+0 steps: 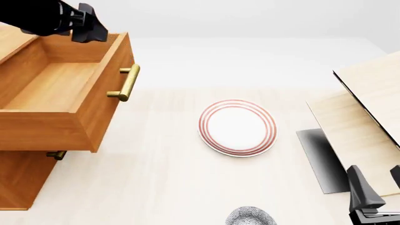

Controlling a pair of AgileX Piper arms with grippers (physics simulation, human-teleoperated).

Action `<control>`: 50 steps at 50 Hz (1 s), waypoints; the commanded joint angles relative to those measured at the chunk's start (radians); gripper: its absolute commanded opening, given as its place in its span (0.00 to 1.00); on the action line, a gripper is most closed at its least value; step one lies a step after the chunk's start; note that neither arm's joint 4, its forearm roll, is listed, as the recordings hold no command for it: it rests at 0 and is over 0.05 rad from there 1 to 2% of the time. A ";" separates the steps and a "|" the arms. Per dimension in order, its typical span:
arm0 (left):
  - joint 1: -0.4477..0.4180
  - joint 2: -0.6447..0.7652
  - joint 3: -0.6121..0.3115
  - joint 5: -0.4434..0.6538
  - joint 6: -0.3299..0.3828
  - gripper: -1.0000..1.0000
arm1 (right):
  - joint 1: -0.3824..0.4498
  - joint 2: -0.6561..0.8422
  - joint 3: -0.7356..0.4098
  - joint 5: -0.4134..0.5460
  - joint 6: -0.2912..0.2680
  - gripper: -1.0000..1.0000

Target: Open the top drawer of the cabinet and put the bowl in it.

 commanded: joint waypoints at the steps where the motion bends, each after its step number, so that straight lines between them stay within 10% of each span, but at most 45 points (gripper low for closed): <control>1: -0.024 -0.055 -0.001 0.008 0.029 1.00 | 0.000 -0.001 0.001 0.000 0.000 1.00; 50: -0.213 -0.349 0.407 -0.234 0.299 1.00 | 0.000 -0.001 0.001 0.000 0.000 1.00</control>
